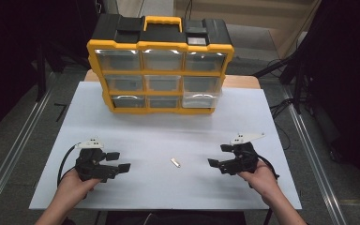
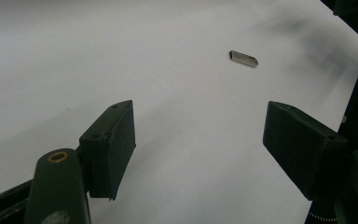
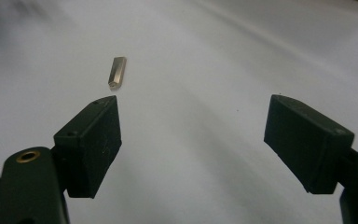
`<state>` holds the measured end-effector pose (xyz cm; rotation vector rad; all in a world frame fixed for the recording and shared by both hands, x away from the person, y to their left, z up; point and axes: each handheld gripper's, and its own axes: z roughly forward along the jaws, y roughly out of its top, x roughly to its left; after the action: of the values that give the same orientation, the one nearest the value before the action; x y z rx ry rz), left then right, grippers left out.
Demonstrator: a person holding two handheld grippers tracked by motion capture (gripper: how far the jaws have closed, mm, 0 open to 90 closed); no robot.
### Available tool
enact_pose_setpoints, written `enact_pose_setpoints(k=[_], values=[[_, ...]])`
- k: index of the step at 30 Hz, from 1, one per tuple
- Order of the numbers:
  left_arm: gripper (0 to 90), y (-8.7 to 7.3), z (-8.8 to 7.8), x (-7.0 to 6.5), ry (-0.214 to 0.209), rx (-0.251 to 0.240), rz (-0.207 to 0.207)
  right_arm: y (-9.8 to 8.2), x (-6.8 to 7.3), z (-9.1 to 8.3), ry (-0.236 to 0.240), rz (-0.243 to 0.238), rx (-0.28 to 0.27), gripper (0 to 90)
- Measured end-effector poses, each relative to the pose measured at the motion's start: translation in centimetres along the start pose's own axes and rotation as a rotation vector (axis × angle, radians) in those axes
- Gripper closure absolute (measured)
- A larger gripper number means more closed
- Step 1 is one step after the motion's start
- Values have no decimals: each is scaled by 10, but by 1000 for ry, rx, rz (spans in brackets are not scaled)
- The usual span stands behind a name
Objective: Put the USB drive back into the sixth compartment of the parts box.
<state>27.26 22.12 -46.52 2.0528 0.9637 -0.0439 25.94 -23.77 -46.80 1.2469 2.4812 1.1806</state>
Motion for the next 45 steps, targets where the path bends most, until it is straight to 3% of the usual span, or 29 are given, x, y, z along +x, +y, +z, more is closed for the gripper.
enact_pose_setpoints(k=[18,34,45], values=[[265,0,2,-2,-12,12,9,26,9,17,20,-50,11,169],[265,0,3,-2,-15,20,6,48,19,27,77,-48,5,169],[265,-1,3,-1,-20,13,2,62,22,35,84,-52,22,179]])
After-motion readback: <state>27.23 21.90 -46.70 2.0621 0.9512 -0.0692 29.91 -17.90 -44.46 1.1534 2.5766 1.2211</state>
